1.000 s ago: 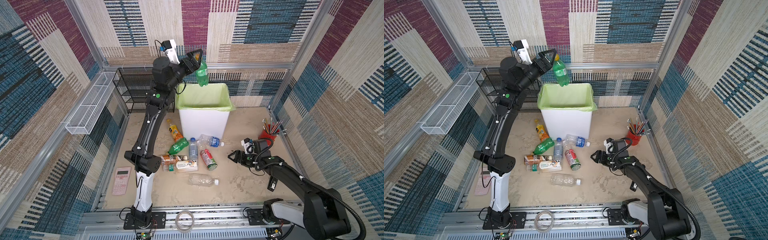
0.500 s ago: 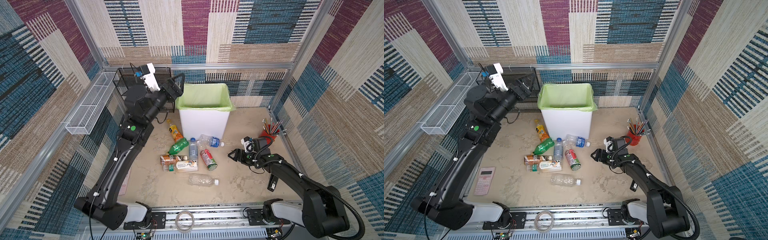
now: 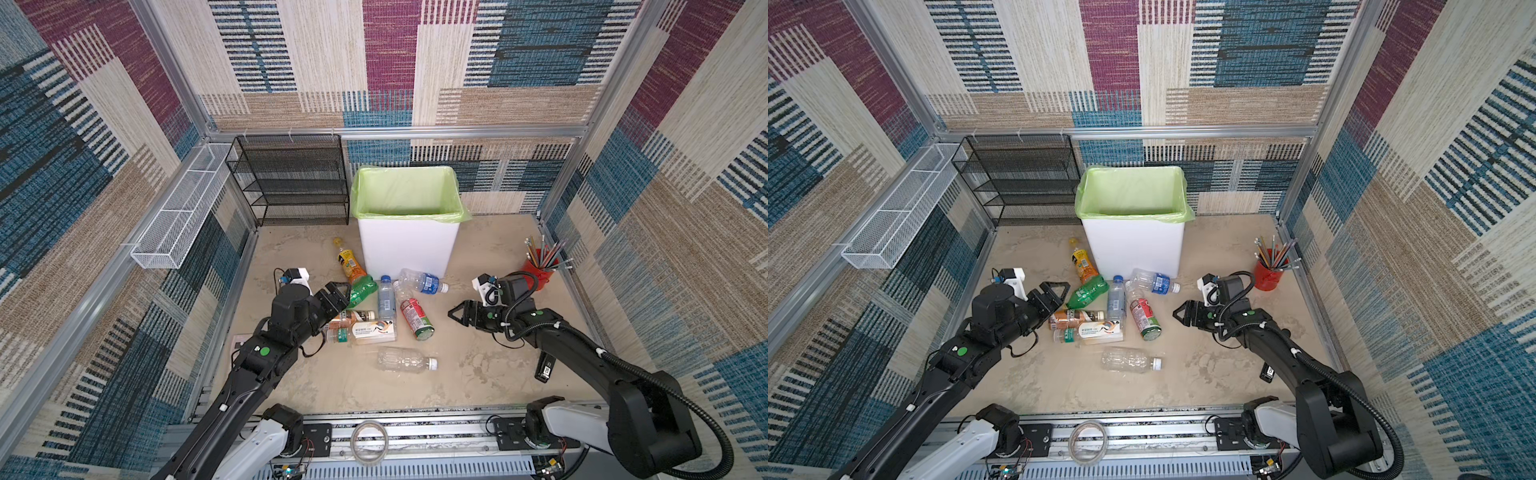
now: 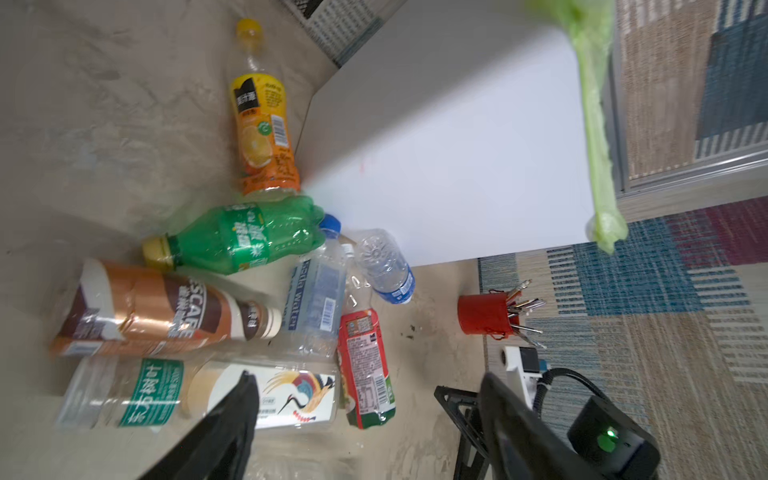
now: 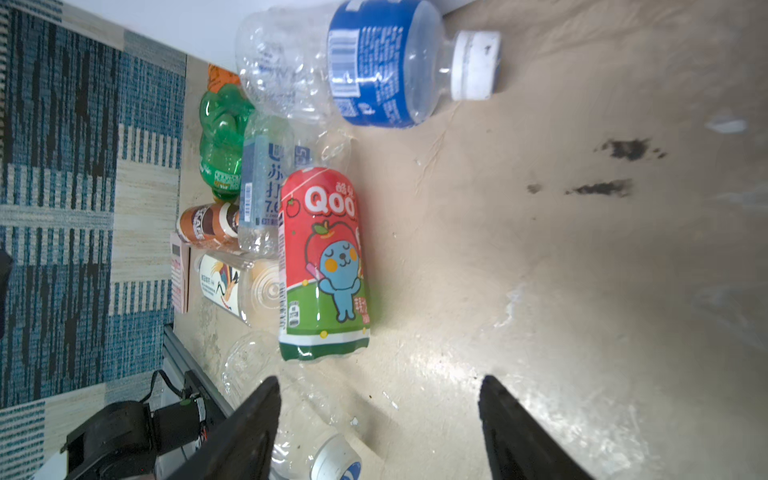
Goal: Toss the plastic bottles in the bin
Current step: 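Open the left gripper over the bin and lower it back to the pile, then lower the right gripper onto the red Qoo bottle and close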
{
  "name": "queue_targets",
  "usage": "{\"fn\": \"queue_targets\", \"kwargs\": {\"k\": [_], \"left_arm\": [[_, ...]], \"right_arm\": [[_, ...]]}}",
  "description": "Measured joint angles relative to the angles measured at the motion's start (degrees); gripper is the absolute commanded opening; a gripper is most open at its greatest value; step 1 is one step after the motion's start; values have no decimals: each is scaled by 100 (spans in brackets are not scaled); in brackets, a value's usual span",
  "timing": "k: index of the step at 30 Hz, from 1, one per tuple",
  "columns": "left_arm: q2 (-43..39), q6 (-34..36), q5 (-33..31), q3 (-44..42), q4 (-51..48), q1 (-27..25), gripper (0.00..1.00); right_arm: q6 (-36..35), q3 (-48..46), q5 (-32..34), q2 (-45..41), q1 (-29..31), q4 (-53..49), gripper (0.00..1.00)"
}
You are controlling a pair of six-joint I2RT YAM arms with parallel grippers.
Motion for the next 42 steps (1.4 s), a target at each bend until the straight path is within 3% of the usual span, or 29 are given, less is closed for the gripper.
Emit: {"fn": "queue_targets", "kwargs": {"k": [13, 42], "left_arm": [[-90, -695, 87, -461, -756, 0, 82], [-157, -859, 234, -610, -776, 2, 81]], "right_arm": [[149, 459, 369, 721, 920, 210, 77], [-160, 1596, 872, 2323, 1580, 267, 80]]}}
